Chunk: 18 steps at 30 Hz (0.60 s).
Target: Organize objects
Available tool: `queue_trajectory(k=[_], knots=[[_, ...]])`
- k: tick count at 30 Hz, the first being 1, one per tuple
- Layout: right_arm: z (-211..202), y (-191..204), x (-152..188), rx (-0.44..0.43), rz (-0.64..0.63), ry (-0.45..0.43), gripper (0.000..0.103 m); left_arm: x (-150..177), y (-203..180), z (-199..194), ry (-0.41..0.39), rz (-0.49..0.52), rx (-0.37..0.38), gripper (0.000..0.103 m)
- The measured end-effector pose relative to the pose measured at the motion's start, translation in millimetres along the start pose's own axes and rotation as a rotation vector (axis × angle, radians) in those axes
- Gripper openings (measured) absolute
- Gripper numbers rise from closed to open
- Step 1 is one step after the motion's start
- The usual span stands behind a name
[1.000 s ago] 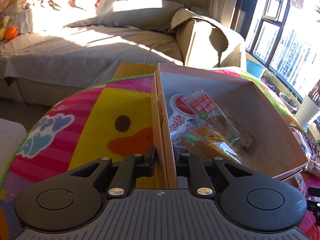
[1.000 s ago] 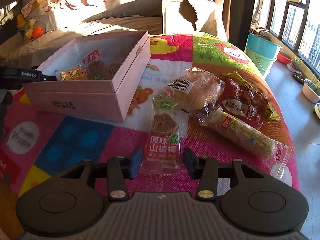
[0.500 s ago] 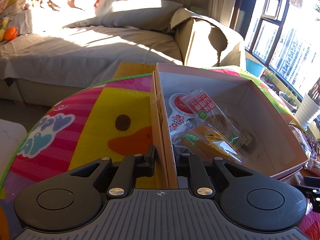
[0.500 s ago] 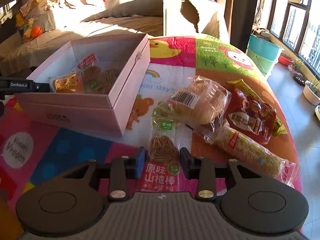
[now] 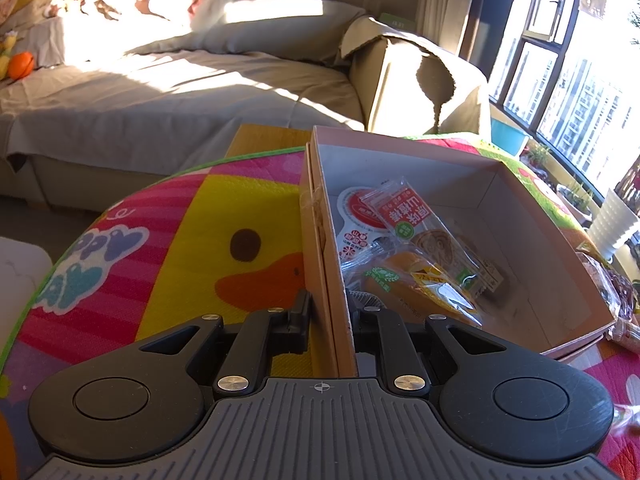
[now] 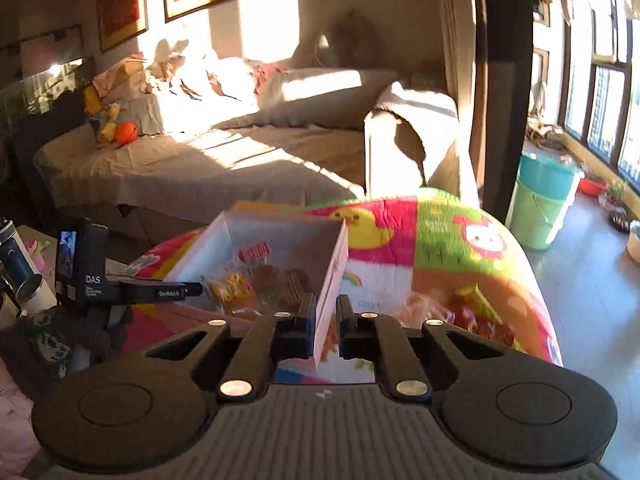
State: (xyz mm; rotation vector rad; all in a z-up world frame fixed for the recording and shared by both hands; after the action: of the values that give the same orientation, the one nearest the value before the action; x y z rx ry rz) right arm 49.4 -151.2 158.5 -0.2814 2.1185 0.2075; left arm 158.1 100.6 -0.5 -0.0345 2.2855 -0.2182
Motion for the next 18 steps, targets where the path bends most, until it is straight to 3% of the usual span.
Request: queue_trajectory(k=[2,5,7,13,16,18], knots=[[2.2,4.8,-5.0,0.014,-0.044,-0.006,0.010,0.0,0.2,-0.5,0.000,-0.002,0.002,0.017],[16.6,-0.1,7.0,0.044,-0.045,0.052,0.014,0.3,0.4,-0.8,0.000,-0.003,0.003,0.017],[26.7,-4.8,27.8,0.075,-0.045,0.109,0.029,0.2,0.5,-0.8,0.000,-0.002,0.003,0.017],[51.9,-7.2,101.2,0.061,-0.018,0.351,0.052,0.5,0.6,-0.8,0.000,-0.003,0.004,0.017],[55.0,-4.2,131.1,0.038,0.010,0.434,0.051,0.5,0.7,-0.8,0.000,-0.003,0.004,0.017],[51.6,1.9,138.0,0.044,-0.016,0.422,0.048,0.5,0.6,-0.9,0.001,-0.002,0.003,0.017]])
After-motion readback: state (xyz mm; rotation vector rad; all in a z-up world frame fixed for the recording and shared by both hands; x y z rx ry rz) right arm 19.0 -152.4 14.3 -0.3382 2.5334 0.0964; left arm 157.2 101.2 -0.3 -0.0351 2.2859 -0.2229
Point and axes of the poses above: each gripper's, at about its wrist camera, not at the fingertips, and z roughly the way its jaws point, y to its left, x to its underside, the point moved 5 cm from there along z, roughly the way its jaws point, and after that the axes turned 2 degrees about -y, right-handed, at the moved point
